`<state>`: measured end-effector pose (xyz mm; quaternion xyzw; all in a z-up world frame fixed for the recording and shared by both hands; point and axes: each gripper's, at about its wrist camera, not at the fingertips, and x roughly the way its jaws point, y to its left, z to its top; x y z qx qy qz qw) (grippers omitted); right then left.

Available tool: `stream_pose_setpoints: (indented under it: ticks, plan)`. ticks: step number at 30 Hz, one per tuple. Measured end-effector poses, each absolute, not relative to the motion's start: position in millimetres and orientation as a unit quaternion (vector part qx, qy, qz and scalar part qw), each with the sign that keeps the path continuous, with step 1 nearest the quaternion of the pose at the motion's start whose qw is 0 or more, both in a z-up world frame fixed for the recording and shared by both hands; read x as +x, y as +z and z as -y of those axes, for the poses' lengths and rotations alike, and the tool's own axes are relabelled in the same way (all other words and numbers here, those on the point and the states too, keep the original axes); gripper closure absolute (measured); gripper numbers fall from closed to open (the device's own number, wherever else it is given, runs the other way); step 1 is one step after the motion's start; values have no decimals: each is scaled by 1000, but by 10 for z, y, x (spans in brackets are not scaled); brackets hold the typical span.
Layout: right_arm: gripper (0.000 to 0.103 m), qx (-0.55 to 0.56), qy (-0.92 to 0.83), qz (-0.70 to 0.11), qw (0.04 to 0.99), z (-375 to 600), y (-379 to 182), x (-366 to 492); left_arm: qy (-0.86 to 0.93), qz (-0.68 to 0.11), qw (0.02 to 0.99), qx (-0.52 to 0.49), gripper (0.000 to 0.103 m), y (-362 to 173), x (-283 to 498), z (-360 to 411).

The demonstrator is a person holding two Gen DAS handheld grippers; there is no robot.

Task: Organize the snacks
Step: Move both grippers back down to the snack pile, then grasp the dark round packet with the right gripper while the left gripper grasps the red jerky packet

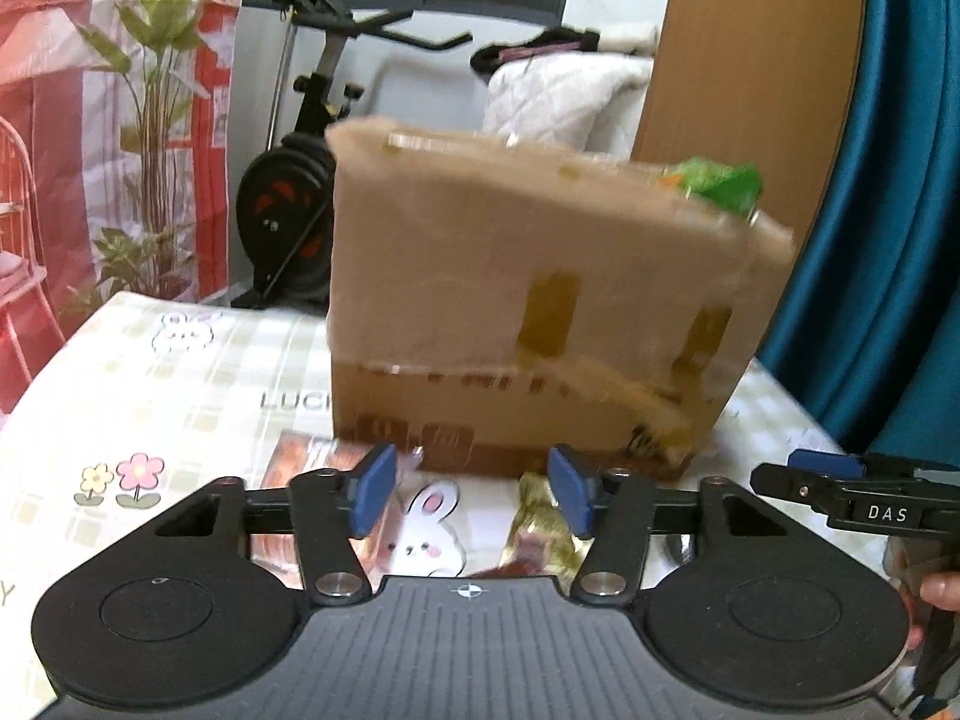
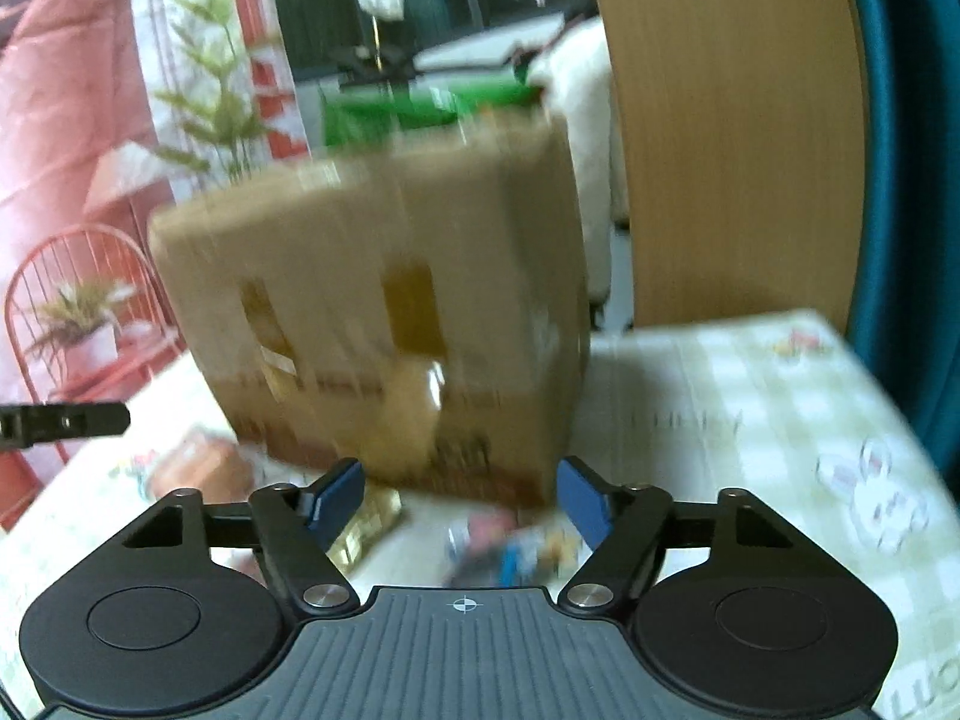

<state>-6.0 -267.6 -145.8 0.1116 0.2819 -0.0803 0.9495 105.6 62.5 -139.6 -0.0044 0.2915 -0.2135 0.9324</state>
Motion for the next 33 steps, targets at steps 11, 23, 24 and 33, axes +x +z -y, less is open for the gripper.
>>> stream_pose_setpoints:
  ticks: [11,23,24,33]
  plan:
    - [39,100,-86,-355,926,2679,-2014,111,-215,-334,918,-6,55,-1816,1211,-674]
    - [45,64,-87,-339,934,2540,-2264,226,-238,-341,910,8,55,-1982,1219,-572]
    - [48,59,-85,-335,936,2529,-2275,209,-243,-341,908,11,54,-1993,1219,-569]
    - [53,80,-81,-321,940,2583,-2258,170,-291,-342,892,53,46,-2092,1173,-418]
